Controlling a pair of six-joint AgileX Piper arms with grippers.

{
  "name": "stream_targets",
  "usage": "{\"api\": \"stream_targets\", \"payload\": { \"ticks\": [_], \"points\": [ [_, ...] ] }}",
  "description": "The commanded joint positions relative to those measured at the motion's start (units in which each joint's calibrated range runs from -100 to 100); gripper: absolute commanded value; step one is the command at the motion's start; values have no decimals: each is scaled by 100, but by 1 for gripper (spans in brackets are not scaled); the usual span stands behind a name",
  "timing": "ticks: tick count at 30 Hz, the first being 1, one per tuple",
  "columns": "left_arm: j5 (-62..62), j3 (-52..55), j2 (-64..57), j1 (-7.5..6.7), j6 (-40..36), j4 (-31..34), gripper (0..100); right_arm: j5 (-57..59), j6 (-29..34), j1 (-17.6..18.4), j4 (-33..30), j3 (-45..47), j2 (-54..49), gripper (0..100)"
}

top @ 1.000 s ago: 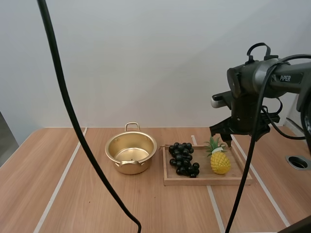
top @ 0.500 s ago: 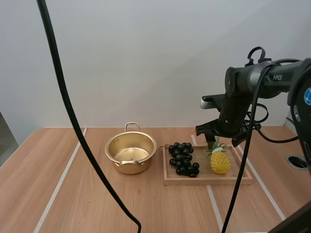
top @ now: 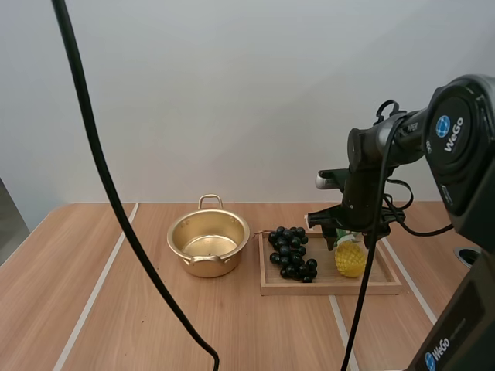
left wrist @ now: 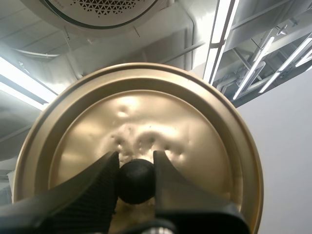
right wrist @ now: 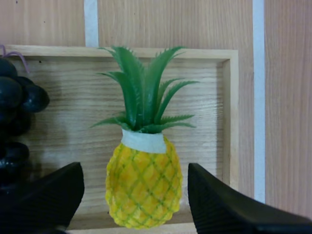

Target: Open the pot, put the pineapple inside, and close it

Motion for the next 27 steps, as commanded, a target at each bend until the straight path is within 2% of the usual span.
{"api": "stream_targets", "payload": {
  "ticks": [1, 25, 26, 27],
  "points": [
    [-110, -35, 11, 7, 20, -6, 0, -24, 17, -20, -69, -21, 43, 100],
    [-188, -35, 11, 7, 45, -6, 0, -128, -20, -20, -234, -21, 776, 100],
    [-188, -35, 11, 7, 107, -6, 0, -109, -11, -20, -284, -21, 831, 94],
    [-188, -35, 11, 7, 142, -6, 0, -85, 33, -20, -318, -21, 902, 70]
  ]
}}
